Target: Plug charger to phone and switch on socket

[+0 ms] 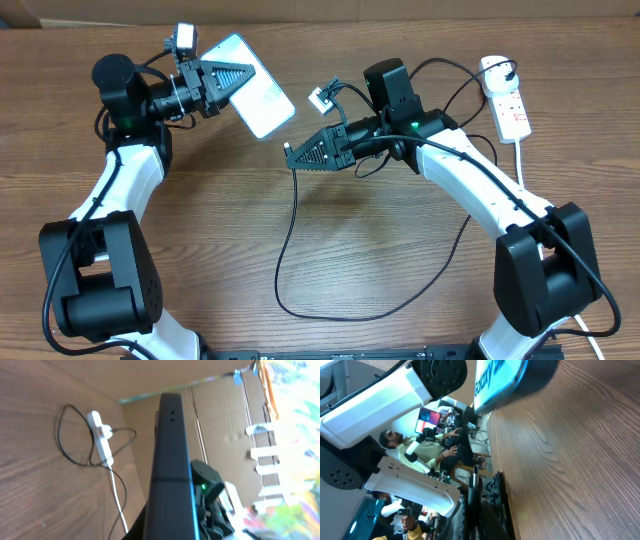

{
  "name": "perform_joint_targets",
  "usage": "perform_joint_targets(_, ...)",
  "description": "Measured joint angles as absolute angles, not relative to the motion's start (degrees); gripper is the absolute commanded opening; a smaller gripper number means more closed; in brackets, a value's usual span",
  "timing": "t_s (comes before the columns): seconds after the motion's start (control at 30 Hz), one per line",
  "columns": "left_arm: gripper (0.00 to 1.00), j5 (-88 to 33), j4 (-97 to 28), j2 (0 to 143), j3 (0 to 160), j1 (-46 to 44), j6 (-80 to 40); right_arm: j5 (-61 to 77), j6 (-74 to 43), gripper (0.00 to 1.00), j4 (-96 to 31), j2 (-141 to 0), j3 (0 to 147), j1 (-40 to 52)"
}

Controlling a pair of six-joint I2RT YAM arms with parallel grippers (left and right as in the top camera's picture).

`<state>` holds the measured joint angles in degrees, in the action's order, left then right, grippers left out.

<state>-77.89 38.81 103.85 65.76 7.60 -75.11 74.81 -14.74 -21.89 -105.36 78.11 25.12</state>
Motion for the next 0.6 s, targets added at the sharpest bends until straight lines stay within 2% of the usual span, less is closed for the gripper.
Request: perform_joint_targets(0.6,0.04,-85.3,38.9,103.9,65.8,7.6,-76.8,79.3,-14.7,0.04,-22.5,-105.4,78.1,25.3)
